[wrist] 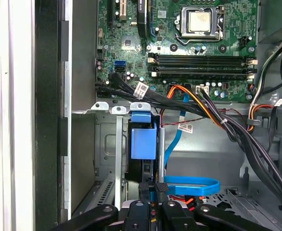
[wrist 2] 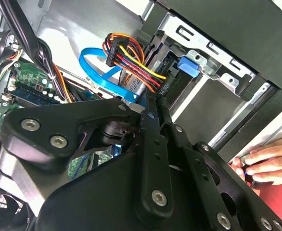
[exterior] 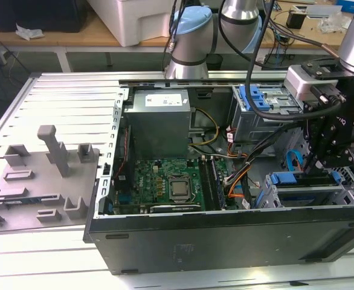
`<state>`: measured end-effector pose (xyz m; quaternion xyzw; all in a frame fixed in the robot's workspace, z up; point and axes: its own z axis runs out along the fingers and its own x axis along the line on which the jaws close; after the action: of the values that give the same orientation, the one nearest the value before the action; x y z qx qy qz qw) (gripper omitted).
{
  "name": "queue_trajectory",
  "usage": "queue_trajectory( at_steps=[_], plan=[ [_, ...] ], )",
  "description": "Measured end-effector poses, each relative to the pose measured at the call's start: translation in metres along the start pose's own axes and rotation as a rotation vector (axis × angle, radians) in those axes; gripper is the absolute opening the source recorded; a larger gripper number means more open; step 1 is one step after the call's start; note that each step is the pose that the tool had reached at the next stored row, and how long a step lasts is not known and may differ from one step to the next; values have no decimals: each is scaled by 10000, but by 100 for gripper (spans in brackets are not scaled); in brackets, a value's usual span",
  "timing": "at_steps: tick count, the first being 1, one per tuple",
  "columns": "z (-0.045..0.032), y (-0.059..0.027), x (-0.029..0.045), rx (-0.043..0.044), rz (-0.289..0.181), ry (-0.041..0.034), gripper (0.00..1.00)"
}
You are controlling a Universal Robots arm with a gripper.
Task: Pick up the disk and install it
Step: 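Insert the second disk wire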
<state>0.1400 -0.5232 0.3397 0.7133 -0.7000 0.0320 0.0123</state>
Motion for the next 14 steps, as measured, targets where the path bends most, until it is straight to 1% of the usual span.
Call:
queue_trajectory(
  at_steps=[7,14],
  plan=[
    [19,3,-1,0,0,0,16],
    [22,3,-1,0,0,-2,16]
  ],
)
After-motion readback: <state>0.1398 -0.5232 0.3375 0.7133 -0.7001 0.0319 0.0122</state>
